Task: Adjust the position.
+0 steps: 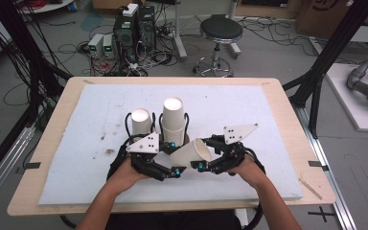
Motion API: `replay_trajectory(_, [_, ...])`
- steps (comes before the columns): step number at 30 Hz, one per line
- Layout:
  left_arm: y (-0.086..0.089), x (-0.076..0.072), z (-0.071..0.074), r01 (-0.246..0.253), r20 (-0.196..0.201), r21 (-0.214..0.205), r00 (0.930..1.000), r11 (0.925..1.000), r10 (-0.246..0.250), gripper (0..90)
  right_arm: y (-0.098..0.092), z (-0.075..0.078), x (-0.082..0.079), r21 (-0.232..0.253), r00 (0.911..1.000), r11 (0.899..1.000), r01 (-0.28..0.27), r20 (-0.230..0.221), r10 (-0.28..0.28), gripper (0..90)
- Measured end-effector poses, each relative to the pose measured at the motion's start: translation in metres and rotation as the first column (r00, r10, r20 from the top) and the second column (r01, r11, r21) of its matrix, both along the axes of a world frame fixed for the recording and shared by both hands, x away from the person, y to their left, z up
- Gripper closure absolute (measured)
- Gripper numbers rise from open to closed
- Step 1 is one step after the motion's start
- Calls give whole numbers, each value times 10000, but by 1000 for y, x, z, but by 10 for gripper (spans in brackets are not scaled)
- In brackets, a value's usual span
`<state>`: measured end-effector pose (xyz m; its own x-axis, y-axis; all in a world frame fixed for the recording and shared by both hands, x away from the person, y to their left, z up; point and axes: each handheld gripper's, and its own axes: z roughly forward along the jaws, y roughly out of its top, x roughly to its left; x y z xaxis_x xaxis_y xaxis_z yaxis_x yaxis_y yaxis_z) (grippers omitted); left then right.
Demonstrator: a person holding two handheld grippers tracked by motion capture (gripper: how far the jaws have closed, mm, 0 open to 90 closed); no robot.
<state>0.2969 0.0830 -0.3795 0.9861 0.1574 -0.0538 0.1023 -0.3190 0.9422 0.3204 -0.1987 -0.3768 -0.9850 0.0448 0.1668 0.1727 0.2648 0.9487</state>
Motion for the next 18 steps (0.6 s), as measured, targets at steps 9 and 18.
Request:
replay_trajectory(9, [6,1,-6,-75,-408,-1669,9992,9859,7,360,0,0,1,1061,9963,9924,619,-663,-551,191])
replay_trajectory(18, [6,0,-6,-268,-336,-1661,9992,9857,215,362,1,1,1,1517,9988,9879,311,-412,-251,342])
